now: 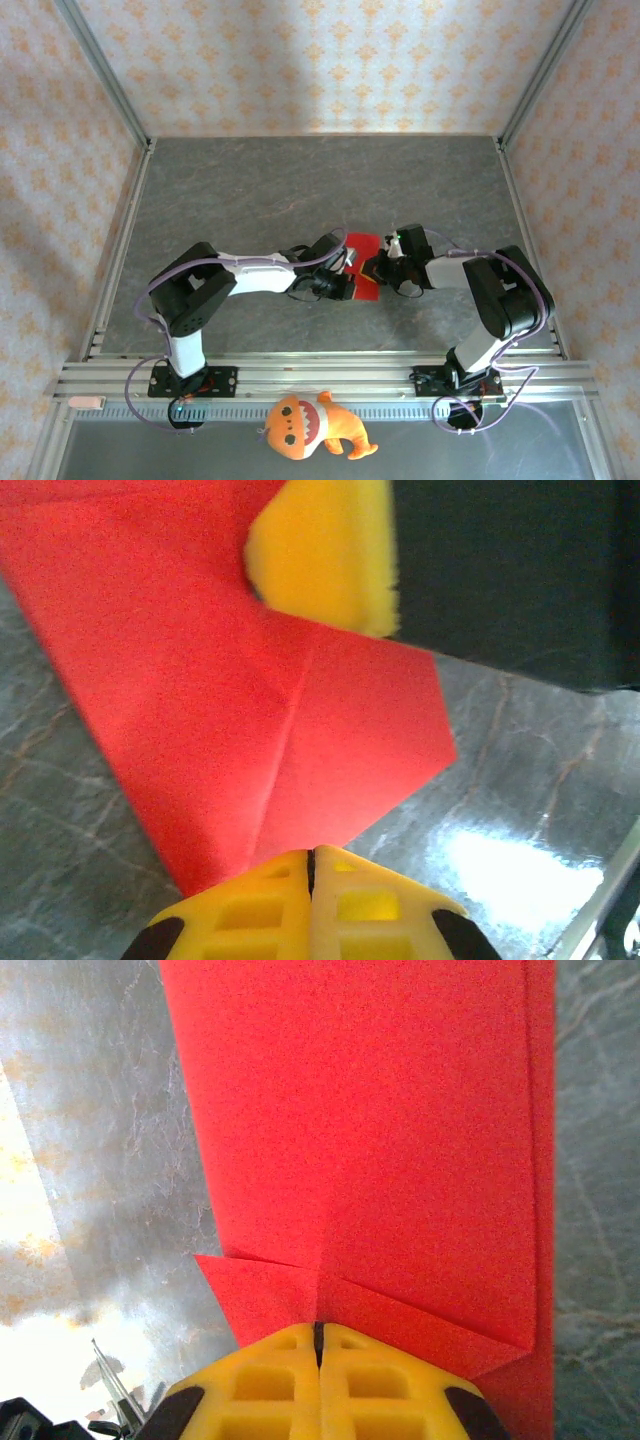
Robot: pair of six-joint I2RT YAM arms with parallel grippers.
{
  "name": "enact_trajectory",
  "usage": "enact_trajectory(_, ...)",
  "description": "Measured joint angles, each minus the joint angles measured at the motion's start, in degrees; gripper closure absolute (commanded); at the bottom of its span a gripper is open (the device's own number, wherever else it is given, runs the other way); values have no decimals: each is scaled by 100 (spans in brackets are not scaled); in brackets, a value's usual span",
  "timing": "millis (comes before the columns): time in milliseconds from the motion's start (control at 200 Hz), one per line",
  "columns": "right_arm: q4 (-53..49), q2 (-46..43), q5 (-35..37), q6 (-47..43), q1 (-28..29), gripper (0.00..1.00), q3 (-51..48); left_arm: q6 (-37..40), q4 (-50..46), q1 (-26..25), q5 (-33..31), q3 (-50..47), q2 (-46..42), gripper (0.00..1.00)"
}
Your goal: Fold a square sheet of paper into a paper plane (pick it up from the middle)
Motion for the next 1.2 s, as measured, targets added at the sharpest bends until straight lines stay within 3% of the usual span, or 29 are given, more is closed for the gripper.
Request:
enact_trajectory(330, 2, 0, 4, -17, -11, 100, 0, -22, 330, 42, -9, -20, 92, 100)
enact_trajectory(831, 24, 39, -83, -68, -85, 100, -2, -20, 885, 131, -2, -894, -258, 100)
enact_trajectory(1031, 22, 39, -79, -107, -101, 100, -2, -13, 223, 133, -225, -664, -487, 100)
enact_trajectory(1201, -31, 39, -74, -140, -103, 100, 35, -15, 299, 234, -142, -146, -448, 100)
